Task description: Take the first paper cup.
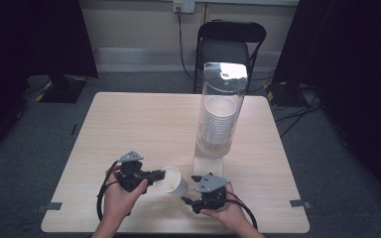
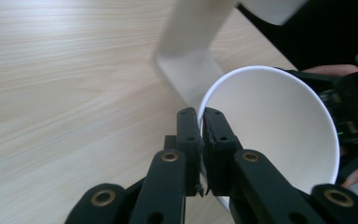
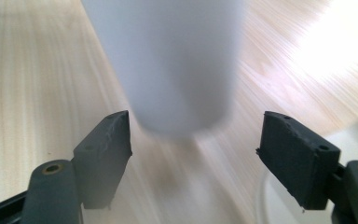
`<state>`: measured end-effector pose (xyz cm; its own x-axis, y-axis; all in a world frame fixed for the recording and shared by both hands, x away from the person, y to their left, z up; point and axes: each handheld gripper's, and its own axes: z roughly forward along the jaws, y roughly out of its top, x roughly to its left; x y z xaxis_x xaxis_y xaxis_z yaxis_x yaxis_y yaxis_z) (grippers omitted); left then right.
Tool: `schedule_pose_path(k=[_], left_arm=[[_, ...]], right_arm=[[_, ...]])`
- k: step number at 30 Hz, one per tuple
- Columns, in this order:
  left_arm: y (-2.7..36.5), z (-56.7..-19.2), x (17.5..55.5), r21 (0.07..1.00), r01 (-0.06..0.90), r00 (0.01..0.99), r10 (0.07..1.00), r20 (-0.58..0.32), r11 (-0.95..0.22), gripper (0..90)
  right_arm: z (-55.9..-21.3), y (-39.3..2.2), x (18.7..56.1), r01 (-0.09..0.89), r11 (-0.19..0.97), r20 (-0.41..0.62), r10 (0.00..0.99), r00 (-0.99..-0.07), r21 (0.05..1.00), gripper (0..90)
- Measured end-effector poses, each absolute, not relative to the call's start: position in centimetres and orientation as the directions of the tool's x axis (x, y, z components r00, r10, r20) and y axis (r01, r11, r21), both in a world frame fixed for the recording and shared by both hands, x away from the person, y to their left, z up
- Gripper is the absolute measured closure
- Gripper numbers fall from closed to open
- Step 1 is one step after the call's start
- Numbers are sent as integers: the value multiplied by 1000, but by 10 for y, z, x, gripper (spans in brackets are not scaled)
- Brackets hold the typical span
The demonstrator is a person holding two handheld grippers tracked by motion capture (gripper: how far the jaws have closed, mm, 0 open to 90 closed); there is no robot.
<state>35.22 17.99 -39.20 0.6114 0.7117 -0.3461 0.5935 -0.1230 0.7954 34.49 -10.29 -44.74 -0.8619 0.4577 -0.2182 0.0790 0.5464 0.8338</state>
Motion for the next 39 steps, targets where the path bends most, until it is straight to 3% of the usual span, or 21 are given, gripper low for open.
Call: schedule_pose_path(k=[8,15,18,21,29,39], left_arm=[[210,-395,366,779,621,490,819,-300,-87,858],[217,-395,371,777,626,449,848,-281,-74,820],[217,-395,372,779,622,455,845,-282,-75,794],[216,-395,371,809,584,468,841,-272,-64,665],[220,-392,364,837,541,541,797,-269,-84,512],[222,-392,352,841,527,572,782,-246,-121,455]], right_arm=[[-439,-128,356,153,472,-158,555,-816,868,216],[-438,-140,361,199,458,-141,605,-783,866,221],[-439,-143,362,207,457,-138,613,-778,865,222],[-439,-144,362,208,463,-147,620,-770,861,222],[-439,-154,366,235,462,-146,650,-746,855,224],[-435,-166,378,270,419,-104,682,-724,867,227]])
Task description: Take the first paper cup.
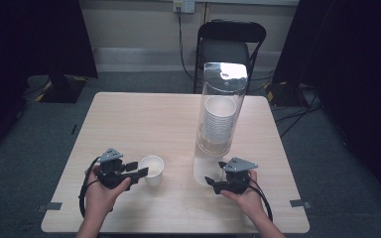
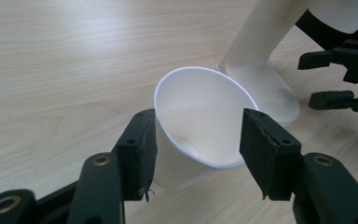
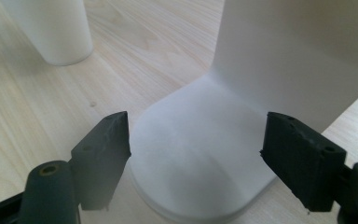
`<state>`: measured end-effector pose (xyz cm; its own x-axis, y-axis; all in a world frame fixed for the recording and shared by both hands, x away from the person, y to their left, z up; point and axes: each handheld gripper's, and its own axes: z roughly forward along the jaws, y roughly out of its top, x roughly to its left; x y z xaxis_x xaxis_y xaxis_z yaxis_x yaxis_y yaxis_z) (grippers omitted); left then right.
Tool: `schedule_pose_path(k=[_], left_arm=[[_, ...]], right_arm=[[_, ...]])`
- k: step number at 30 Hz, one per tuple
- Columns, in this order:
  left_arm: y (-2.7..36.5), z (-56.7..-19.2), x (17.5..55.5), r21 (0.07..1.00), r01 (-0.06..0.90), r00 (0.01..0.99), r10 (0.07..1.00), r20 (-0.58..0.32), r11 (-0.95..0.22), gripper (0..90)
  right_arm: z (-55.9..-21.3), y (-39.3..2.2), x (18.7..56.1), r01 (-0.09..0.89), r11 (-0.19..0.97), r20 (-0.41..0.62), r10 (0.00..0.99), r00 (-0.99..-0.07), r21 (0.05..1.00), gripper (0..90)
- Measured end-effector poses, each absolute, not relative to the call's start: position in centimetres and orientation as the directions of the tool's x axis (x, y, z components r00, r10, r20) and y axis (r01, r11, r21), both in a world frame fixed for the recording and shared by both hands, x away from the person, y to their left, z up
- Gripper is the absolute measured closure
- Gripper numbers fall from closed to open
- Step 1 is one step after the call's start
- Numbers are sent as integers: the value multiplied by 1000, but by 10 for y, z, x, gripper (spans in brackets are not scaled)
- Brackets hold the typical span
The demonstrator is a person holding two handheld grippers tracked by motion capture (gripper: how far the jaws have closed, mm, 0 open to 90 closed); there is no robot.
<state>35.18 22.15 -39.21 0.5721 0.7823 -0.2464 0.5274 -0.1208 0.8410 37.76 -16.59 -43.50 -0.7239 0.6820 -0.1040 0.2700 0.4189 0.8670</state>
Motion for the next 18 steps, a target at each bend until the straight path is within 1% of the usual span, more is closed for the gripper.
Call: schedule_pose_path(k=[5,8,11,18], left_arm=[[228,-395,342,840,528,581,774,-251,-123,436],[230,-397,340,841,525,586,772,-247,-129,415],[233,-401,333,845,521,594,761,-259,-120,394],[236,-413,328,832,530,594,772,-227,-163,376]], right_arm=[[-429,-163,383,259,423,-124,691,-712,868,226],[-427,-163,384,263,414,-120,699,-705,871,224],[-424,-164,387,264,372,-83,701,-708,890,224],[-415,-161,390,244,370,-94,697,-711,896,225]])
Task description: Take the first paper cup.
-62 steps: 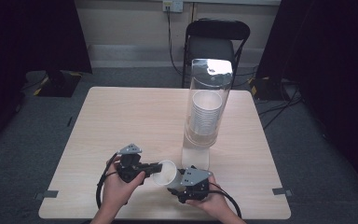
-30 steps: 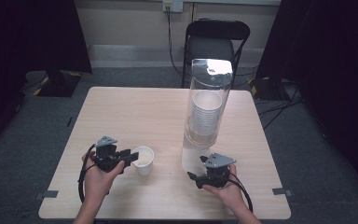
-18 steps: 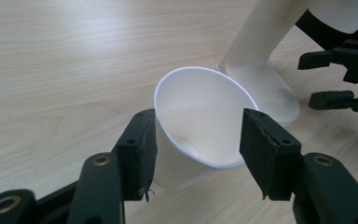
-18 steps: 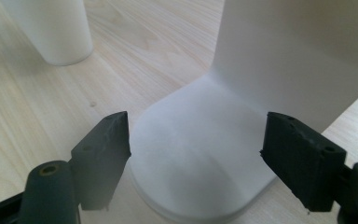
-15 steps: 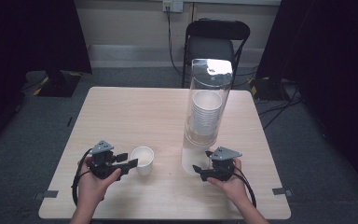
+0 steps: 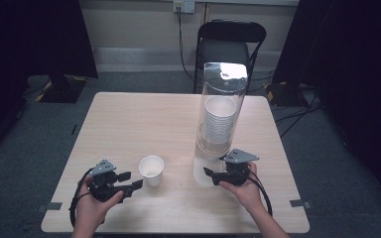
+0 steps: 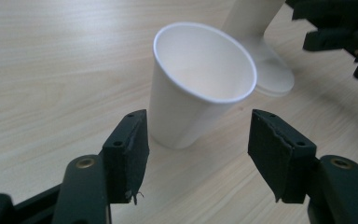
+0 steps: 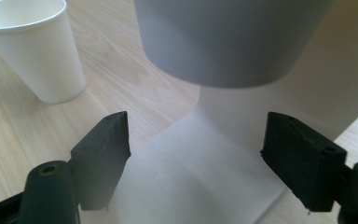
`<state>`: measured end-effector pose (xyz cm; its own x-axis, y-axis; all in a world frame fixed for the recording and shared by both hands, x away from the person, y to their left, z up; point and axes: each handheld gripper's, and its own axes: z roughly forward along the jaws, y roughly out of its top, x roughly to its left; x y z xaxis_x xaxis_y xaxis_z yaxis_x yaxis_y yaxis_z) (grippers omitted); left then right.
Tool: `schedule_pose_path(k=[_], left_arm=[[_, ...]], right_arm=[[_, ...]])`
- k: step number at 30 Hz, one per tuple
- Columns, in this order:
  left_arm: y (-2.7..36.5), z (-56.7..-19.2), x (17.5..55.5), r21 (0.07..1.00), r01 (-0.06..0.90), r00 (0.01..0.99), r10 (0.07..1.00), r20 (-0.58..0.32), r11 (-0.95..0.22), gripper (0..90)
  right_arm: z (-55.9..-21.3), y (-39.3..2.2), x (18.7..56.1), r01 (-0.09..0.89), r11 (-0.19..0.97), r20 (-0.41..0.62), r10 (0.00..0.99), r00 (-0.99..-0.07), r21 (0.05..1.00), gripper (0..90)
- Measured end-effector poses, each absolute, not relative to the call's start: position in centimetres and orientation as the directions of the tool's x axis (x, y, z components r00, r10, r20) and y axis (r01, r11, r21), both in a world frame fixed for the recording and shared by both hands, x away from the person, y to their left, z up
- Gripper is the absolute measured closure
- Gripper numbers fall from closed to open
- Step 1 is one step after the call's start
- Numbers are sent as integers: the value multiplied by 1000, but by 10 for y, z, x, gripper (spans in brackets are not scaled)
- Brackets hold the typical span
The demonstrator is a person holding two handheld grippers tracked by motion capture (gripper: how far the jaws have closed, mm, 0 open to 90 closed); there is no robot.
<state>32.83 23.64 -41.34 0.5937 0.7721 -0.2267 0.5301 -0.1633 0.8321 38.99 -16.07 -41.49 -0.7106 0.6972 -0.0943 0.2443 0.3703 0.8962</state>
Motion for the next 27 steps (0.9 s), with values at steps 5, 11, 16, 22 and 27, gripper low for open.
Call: schedule_pose_path(k=[5,11,16,22,27], left_arm=[[235,-428,332,816,540,594,780,-197,-205,361],[232,-447,335,796,548,604,780,-163,-258,340],[229,-458,338,786,537,622,773,-124,-306,287],[225,-467,339,782,502,656,752,-67,-368,244],[223,-469,338,789,477,673,739,-43,-388,207]], right_arm=[[-411,-158,391,235,362,-99,704,-704,902,225],[-404,-160,391,216,338,-101,715,-692,916,222],[-400,-161,393,207,326,-99,718,-689,922,222],[-395,-161,396,195,310,-98,723,-683,931,226],[-391,-160,397,183,313,-107,720,-685,932,229]])
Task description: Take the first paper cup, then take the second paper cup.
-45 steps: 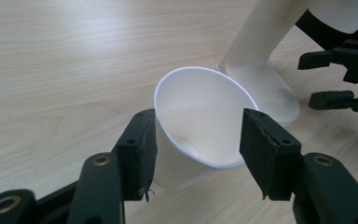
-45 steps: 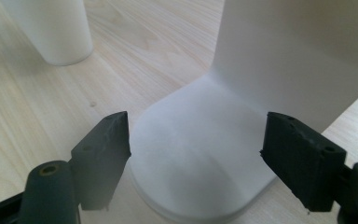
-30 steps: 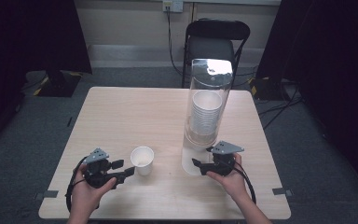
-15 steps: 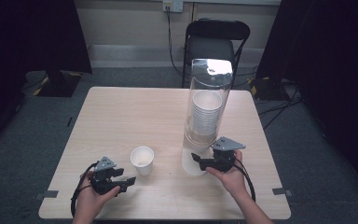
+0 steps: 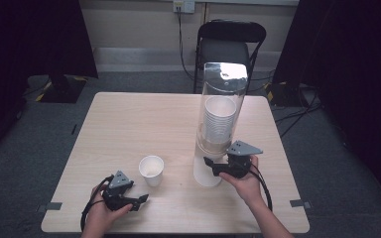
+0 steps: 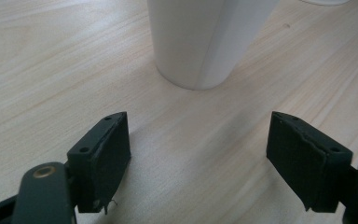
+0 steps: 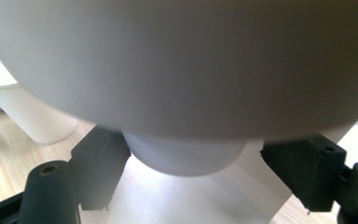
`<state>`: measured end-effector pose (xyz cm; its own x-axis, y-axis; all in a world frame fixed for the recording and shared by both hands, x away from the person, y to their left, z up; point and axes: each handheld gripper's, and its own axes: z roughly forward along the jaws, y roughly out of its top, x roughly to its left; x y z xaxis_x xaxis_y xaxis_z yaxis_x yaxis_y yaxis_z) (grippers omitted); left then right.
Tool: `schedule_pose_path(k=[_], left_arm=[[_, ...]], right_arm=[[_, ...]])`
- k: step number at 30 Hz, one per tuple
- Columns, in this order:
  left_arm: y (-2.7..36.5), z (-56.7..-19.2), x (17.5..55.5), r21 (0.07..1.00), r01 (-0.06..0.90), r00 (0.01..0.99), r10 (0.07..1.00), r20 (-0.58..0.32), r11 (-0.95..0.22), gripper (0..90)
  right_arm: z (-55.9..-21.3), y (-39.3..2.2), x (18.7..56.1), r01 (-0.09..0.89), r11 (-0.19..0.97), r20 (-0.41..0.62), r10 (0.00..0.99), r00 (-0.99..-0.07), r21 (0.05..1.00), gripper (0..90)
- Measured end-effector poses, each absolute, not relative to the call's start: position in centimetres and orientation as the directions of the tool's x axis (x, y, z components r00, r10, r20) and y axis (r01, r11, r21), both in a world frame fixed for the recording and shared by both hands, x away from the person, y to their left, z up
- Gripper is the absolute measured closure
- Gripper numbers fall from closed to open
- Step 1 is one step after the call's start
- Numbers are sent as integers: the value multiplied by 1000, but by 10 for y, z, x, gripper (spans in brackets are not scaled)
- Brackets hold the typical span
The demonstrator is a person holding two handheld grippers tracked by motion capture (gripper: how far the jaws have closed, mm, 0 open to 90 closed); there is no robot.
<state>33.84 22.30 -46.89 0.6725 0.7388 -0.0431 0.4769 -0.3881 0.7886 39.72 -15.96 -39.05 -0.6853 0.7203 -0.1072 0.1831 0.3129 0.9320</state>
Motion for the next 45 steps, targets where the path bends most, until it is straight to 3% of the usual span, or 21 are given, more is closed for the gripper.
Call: schedule_pose_path(k=[4,11,20,22,45], left_arm=[[221,-473,338,805,433,692,722,-9,-406,157],[215,-474,336,792,407,701,711,48,-455,146],[212,-475,338,779,408,714,698,53,-476,61],[211,-475,338,778,407,719,693,51,-479,47],[211,-475,338,778,407,719,693,51,-479,46]], right_arm=[[-388,-158,398,176,299,-100,719,-688,938,234],[-387,-157,401,173,294,-97,718,-689,940,239],[-385,-156,398,163,274,-90,720,-688,948,262],[-386,-154,399,148,279,-101,713,-694,949,320],[-394,-154,396,117,247,-99,717,-690,962,360]])
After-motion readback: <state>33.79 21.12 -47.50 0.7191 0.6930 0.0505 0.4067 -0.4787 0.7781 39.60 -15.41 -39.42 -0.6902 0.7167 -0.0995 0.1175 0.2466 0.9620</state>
